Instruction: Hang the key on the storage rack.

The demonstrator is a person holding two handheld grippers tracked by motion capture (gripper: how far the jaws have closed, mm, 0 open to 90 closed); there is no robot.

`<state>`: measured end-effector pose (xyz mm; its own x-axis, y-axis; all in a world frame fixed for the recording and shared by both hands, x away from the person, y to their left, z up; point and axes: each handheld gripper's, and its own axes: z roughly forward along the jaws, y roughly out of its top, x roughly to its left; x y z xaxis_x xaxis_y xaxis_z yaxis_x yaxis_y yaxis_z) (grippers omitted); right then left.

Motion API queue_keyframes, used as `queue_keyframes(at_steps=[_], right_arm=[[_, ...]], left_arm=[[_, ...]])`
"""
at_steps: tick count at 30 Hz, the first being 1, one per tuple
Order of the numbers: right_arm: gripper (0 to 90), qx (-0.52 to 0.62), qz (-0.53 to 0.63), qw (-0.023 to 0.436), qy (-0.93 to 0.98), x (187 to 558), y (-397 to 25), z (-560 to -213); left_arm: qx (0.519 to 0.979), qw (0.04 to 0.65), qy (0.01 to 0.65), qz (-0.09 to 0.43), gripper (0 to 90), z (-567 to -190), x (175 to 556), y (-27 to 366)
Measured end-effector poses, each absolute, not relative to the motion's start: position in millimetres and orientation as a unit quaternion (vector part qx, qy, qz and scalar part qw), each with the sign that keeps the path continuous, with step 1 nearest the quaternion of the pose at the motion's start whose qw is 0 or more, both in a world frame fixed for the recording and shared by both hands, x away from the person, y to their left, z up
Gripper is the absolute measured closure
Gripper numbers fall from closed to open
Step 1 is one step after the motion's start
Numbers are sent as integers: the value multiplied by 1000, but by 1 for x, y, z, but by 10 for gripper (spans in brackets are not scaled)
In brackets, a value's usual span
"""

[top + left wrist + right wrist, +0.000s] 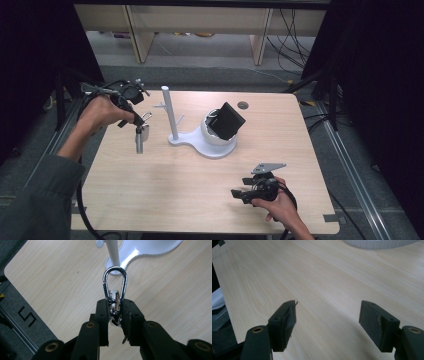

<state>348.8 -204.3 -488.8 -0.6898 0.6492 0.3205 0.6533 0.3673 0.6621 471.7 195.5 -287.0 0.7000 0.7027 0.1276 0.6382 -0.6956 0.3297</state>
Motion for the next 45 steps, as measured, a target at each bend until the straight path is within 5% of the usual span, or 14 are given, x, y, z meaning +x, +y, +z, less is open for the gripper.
queue_keyframes(at_steps=[14,45], right_arm=[[310,-383,-398,-11,-834,350,-204,-489],[310,-381,-397,-10,-835,349,-202,-488]], left_arm=[[907,141,372,137,752,-272,485,187],[902,140,387,130,733,-304,511,168]])
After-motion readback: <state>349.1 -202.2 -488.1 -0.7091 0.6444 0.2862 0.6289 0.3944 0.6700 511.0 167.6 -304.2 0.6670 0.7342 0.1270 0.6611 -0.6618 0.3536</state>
